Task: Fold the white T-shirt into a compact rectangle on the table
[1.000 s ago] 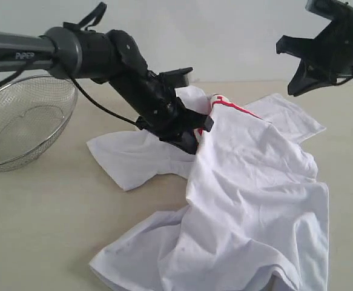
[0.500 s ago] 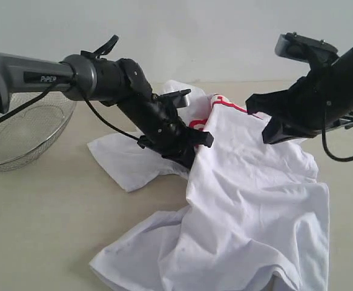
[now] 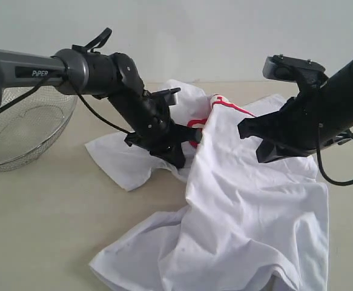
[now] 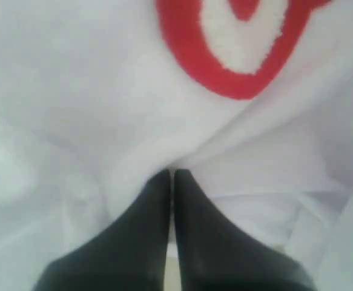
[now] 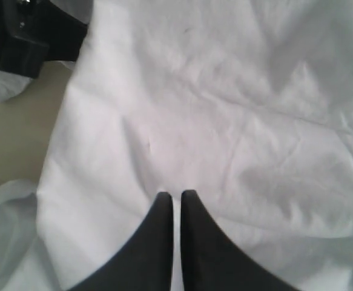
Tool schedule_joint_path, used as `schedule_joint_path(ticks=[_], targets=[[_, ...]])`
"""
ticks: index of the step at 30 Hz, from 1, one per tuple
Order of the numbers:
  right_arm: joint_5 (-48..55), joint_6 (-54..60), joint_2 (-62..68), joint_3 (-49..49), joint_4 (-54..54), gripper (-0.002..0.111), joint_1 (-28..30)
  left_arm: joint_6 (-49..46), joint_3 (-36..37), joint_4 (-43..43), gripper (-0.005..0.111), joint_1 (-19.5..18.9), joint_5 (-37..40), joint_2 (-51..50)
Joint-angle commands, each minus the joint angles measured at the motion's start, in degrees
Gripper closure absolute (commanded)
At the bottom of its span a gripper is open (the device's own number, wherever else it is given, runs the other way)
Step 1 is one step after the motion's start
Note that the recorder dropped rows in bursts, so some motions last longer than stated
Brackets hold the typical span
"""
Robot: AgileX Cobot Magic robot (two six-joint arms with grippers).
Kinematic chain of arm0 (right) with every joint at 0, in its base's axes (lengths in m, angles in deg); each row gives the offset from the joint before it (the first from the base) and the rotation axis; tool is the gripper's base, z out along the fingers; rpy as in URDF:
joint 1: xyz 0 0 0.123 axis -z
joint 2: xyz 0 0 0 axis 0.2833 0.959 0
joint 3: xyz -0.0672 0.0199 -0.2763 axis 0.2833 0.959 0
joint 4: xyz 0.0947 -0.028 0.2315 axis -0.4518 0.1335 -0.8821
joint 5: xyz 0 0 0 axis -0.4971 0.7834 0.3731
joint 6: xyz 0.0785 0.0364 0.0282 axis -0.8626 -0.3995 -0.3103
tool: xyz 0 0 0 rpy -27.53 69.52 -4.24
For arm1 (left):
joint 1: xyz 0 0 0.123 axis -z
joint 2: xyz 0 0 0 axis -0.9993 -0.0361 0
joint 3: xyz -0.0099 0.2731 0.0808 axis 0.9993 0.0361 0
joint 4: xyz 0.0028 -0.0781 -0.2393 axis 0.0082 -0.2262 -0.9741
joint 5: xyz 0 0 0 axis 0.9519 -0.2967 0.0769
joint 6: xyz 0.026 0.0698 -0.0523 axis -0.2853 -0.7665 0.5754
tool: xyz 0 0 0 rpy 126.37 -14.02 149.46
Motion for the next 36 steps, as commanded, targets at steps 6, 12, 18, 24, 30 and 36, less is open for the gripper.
schedule_joint_path(ticks=[6,12,18,24,30,36], targets=[[-0.8,0.8,-0.6,0.4,1.1,0.108,0.0,1.9,0.9,7.9,0.102,-5.3,0.7,-1.6],[-1.0,0.8,-0.6,0.4,1.1,0.108,0.0,3.0,0.9,8.8,0.102,-6.8,-2.4,-1.2],[1.5,0.8,-0.6,0.4,1.4,0.108,0.0,3.7,-2.0,8.7,0.102,-8.1,-1.4,-0.3],[3.0,0.6,-0.6,0.4,2.7,0.108,0.0,3.9,-7.9,8.4,0.102,-8.2,5.0,1.1],[3.5,0.4,-0.6,0.4,3.4,0.108,0.0,2.4,-8.0,5.8,0.102,-7.8,10.9,5.4],[3.0,-6.3,-0.6,3.8,9.8,0.108,0.0,-0.5,0.7,4.8,0.102,-4.8,14.7,13.6]])
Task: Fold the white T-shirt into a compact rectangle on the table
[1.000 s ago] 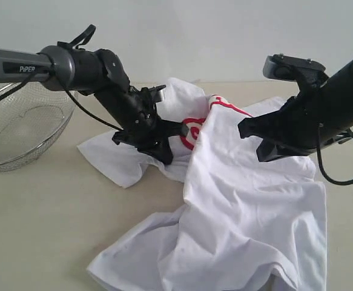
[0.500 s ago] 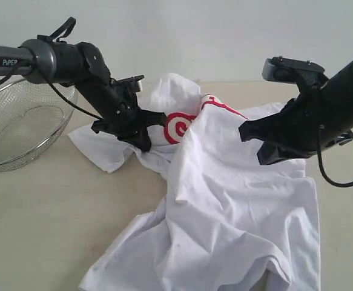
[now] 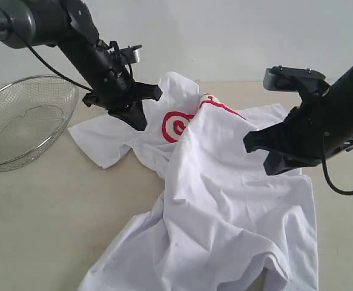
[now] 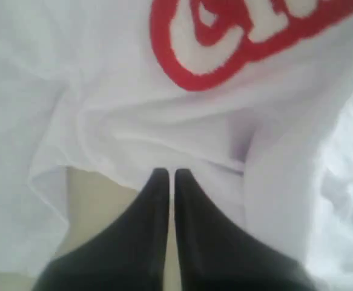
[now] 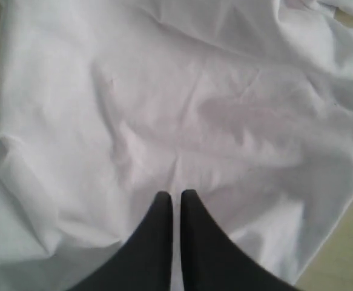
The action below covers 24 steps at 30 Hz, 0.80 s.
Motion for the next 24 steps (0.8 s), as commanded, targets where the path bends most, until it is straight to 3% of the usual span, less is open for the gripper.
schedule_joint_path(ticks=[1,8,12,15,24], targets=[[-1.0,-4.5,-0.6,4.2,4.8,0.108,0.0,-2.8,11.1,-1.4,0.102,3.5,0.9,9.7],[1.1,-4.9,-0.6,5.3,4.8,0.108,0.1,-3.3,39.2,-2.0,0.102,9.8,-8.7,26.3],[2.1,-4.9,-0.6,5.3,4.0,0.108,0.1,-3.1,48.8,-5.1,0.102,13.2,-12.3,28.5],[2.5,-3.9,-0.6,5.3,2.8,0.108,0.0,-1.7,52.2,-5.3,0.102,15.5,-15.6,28.5],[3.8,-2.5,-0.6,5.3,1.7,0.108,0.0,0.3,52.8,-6.7,0.102,15.5,-21.0,26.7]])
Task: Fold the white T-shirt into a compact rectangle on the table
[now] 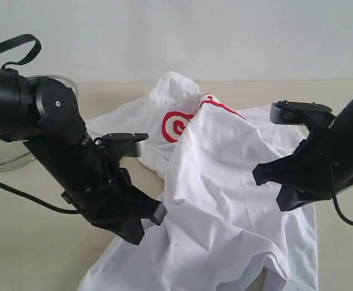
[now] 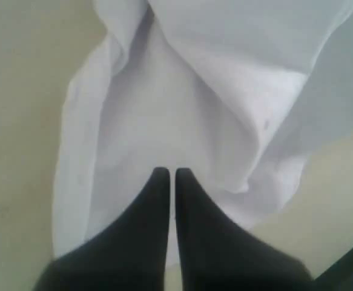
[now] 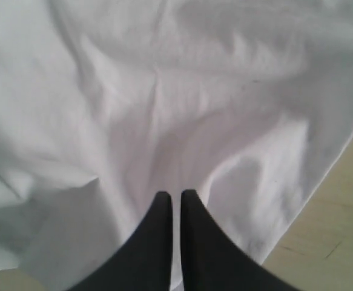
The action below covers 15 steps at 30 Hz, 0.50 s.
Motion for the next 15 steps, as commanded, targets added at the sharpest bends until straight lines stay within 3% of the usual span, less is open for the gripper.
schedule_joint_path(ticks=[1,15], targets=[[0.7,0.9,-0.6,0.1,-0.8,0.108,0.0,0.8,0.3,-1.5,0.102,0.3,-0.7,-1.9],[1.5,4.4,-0.6,0.1,-3.8,0.108,0.0,4.2,0.3,2.7,0.102,0.1,-4.4,-6.2]])
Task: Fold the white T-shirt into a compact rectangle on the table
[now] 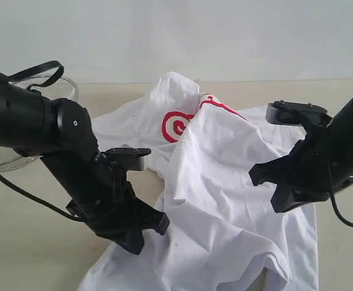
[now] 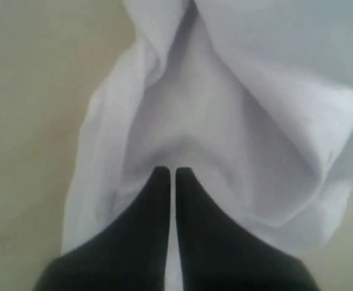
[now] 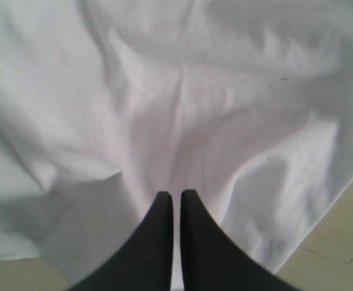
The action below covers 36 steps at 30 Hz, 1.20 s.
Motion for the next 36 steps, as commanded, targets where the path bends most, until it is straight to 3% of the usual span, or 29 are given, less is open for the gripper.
schedule_joint_path(ticks=[1,12,36], targets=[[0.6,0.5,-0.6,0.1,0.0,0.108,0.0,4.2,0.3,4.2,0.102,0.1,-1.0,-0.5],[0.7,0.5,-0.6,0.1,0.0,0.108,0.0,16.1,0.7,19.0,0.102,-0.5,2.9,-0.5],[2.3,-2.1,-0.6,0.1,3.6,0.108,0.0,17.1,16.8,17.7,0.102,-0.5,-4.6,-0.1]])
